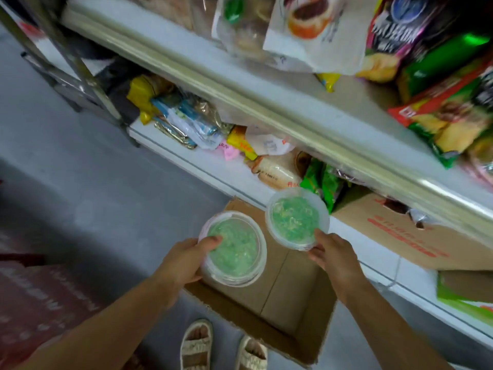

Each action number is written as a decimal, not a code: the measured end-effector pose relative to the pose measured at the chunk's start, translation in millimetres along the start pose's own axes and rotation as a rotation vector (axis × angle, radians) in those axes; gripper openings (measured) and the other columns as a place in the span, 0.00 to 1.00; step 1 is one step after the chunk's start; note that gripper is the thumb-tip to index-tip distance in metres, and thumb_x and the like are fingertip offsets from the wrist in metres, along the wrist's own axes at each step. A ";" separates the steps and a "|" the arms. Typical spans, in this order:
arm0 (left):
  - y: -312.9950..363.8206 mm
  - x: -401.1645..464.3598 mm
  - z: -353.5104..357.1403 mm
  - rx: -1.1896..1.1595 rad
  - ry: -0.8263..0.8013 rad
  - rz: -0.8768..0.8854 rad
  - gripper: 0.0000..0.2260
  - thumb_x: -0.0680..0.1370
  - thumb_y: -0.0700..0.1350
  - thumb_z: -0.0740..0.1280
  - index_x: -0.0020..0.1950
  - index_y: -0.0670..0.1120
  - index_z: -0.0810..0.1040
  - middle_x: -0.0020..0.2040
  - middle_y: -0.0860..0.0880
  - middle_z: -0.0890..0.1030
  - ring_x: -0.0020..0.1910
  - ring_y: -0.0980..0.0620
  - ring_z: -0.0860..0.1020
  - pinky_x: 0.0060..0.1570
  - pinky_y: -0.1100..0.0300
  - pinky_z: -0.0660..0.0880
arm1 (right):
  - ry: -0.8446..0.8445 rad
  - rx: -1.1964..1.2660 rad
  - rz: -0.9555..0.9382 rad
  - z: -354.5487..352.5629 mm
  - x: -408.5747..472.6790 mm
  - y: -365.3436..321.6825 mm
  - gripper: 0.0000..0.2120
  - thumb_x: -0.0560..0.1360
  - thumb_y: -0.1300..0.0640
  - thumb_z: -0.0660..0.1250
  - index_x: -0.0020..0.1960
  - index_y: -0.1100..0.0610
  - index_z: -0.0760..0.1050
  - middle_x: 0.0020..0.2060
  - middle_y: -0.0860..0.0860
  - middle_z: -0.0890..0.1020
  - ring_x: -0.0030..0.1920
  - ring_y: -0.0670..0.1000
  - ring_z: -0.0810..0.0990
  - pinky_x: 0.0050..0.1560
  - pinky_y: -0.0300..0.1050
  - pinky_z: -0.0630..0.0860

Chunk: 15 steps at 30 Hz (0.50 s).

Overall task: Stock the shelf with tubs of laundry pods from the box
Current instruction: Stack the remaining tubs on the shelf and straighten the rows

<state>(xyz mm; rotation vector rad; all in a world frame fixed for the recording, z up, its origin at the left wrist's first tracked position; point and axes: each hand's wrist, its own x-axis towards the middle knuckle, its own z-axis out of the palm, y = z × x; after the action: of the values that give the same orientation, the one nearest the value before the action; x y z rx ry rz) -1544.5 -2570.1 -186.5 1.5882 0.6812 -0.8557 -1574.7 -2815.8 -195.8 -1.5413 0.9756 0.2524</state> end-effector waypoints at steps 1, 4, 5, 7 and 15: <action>17.2 -19.2 -3.6 -0.029 -0.010 0.018 0.14 0.75 0.53 0.66 0.55 0.45 0.78 0.49 0.46 0.82 0.48 0.49 0.79 0.42 0.59 0.75 | 0.022 0.015 -0.025 -6.8 -16.0 -19.6 0.10 0.77 0.57 0.63 0.39 0.60 0.73 0.42 0.59 0.78 0.43 0.53 0.78 0.55 0.52 0.76; 70.5 -77.3 -13.9 -0.112 -0.036 0.083 0.22 0.66 0.58 0.72 0.50 0.42 0.78 0.44 0.43 0.79 0.45 0.46 0.75 0.40 0.57 0.70 | 0.067 0.042 -0.104 -25.4 -65.0 -80.4 0.11 0.77 0.56 0.64 0.38 0.61 0.74 0.38 0.58 0.79 0.42 0.53 0.79 0.54 0.52 0.75; 86.5 -93.0 -17.7 -0.117 -0.043 0.103 0.26 0.60 0.60 0.73 0.48 0.42 0.78 0.43 0.42 0.78 0.43 0.46 0.74 0.39 0.57 0.70 | 0.068 0.056 -0.133 -31.5 -81.2 -100.4 0.11 0.77 0.57 0.64 0.37 0.61 0.74 0.37 0.58 0.79 0.42 0.54 0.78 0.56 0.55 0.74; 117.1 -124.1 -24.2 -0.120 -0.041 0.158 0.26 0.58 0.61 0.73 0.45 0.42 0.78 0.42 0.42 0.79 0.41 0.45 0.77 0.44 0.54 0.75 | 0.062 0.090 -0.183 -43.6 -113.4 -136.9 0.11 0.77 0.58 0.63 0.37 0.60 0.72 0.37 0.58 0.78 0.43 0.56 0.78 0.59 0.57 0.73; 218.3 -243.8 -43.1 -0.167 -0.096 0.354 0.16 0.73 0.51 0.68 0.33 0.42 0.71 0.21 0.48 0.73 0.33 0.47 0.73 0.45 0.54 0.73 | 0.042 0.303 -0.347 -92.0 -232.1 -247.9 0.13 0.79 0.59 0.60 0.48 0.69 0.76 0.50 0.69 0.79 0.50 0.57 0.79 0.57 0.51 0.75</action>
<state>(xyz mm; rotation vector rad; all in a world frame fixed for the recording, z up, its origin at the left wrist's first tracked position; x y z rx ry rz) -1498.9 -2561.8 140.3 1.4511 0.3767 -0.5924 -1580.2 -2820.6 156.1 -1.4093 0.7241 -0.1668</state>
